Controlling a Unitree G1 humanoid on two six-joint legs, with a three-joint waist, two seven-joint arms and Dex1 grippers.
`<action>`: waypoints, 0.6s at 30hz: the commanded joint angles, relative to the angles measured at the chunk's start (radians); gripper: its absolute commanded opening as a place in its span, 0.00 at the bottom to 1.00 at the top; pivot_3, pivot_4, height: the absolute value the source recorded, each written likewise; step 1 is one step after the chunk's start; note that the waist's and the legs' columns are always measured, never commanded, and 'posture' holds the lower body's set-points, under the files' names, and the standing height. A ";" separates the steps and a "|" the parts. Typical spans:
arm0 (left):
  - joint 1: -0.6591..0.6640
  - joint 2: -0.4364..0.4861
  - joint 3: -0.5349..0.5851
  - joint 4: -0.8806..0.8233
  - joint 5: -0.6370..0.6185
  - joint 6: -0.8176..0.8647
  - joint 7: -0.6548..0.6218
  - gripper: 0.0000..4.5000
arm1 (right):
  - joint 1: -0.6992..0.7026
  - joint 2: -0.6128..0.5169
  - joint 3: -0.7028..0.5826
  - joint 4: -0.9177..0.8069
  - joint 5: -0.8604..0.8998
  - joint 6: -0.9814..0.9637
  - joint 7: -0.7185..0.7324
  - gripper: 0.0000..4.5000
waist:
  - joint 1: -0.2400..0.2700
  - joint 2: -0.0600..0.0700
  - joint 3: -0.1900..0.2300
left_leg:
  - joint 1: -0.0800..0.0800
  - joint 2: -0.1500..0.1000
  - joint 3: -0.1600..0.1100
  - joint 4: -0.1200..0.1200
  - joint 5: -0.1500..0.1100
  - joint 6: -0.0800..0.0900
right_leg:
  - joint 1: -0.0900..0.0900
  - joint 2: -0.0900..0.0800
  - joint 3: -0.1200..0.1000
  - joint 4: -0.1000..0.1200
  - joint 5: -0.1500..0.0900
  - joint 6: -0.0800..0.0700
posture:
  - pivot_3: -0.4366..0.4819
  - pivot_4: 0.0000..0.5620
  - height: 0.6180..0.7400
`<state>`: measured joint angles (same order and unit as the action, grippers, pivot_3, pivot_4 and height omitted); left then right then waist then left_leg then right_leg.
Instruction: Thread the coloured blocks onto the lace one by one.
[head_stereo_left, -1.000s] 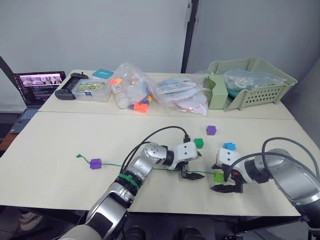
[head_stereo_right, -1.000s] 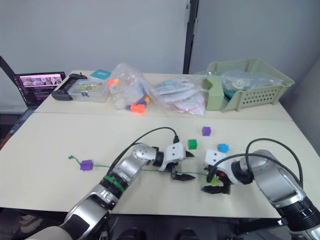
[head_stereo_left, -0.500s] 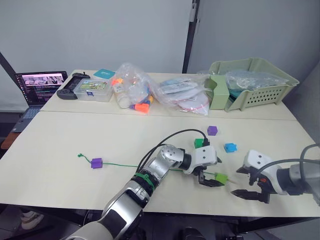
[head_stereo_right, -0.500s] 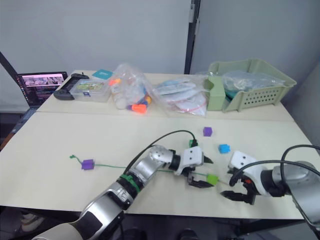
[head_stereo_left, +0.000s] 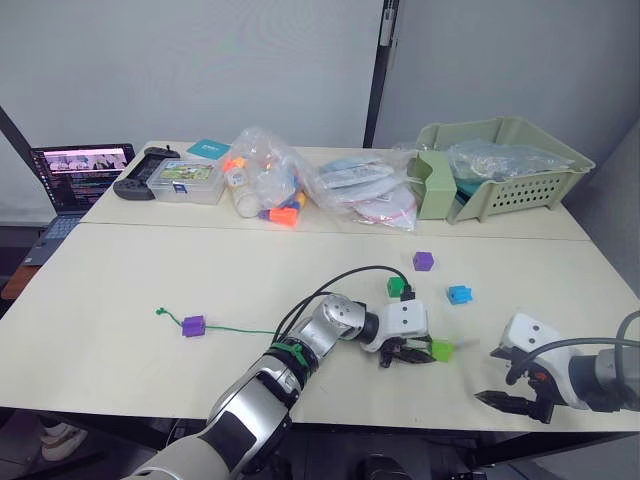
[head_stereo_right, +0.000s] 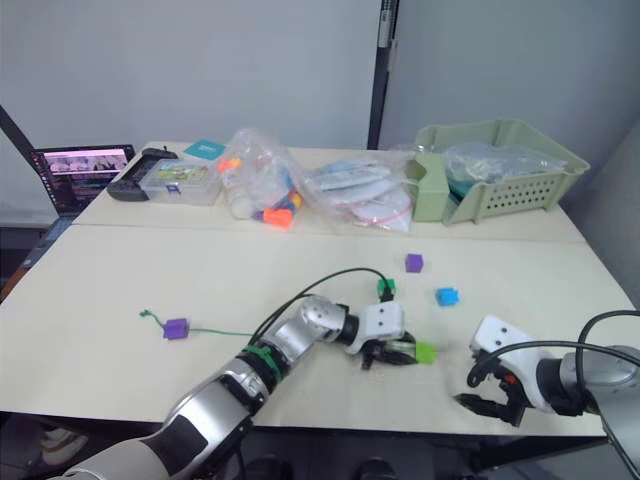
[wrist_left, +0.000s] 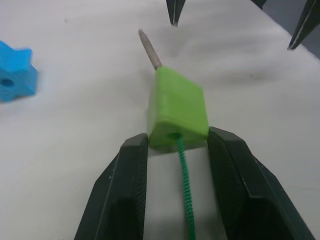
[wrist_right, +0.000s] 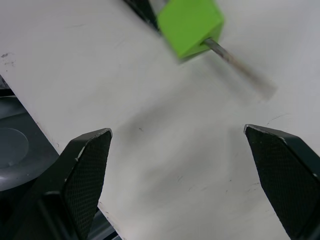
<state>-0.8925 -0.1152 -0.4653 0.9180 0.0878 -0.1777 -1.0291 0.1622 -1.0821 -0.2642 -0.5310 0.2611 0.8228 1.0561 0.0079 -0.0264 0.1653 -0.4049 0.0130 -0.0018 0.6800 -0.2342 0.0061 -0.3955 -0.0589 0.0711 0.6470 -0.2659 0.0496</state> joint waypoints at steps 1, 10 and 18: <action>-0.030 -0.082 -0.024 0.039 0.039 0.009 0.024 0.25 | -0.019 -0.002 -0.002 -0.003 0.011 -0.033 -0.014 1.00 | -0.001 0.000 0.000 | 0.000 0.000 0.000 0.000 0.000 0.000 | 0.001 0.000 0.000 -0.001 -0.001 0.002 | 0.48 0.27 0.98; -0.009 -0.030 -0.029 -0.012 0.032 0.022 -0.006 0.25 | -0.111 0.009 0.103 0.056 -0.005 -0.096 -0.035 1.00 | -0.003 0.000 0.000 | 0.001 0.000 0.000 0.000 0.000 0.000 | 0.002 0.000 0.000 -0.001 -0.002 0.003 | 0.48 0.27 0.98; 0.028 0.025 -0.050 -0.080 0.056 0.049 -0.045 0.25 | -0.320 0.045 0.333 0.225 -0.098 -0.218 -0.029 1.00 | -0.010 0.001 0.000 | 0.000 0.000 0.000 -0.001 0.000 0.000 | 0.000 0.000 0.000 -0.001 0.000 0.000 | 0.48 0.27 0.98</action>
<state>-0.8819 -0.0904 -0.4950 0.8392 0.1182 -0.1452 -1.0558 -0.1262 -1.0396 0.0503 -0.3249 0.1911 0.6426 1.0236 -0.0021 -0.0258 0.1650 -0.4050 0.0131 -0.0022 0.6791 -0.2344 0.0065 -0.3953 -0.0591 0.0706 0.6457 -0.2659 0.0499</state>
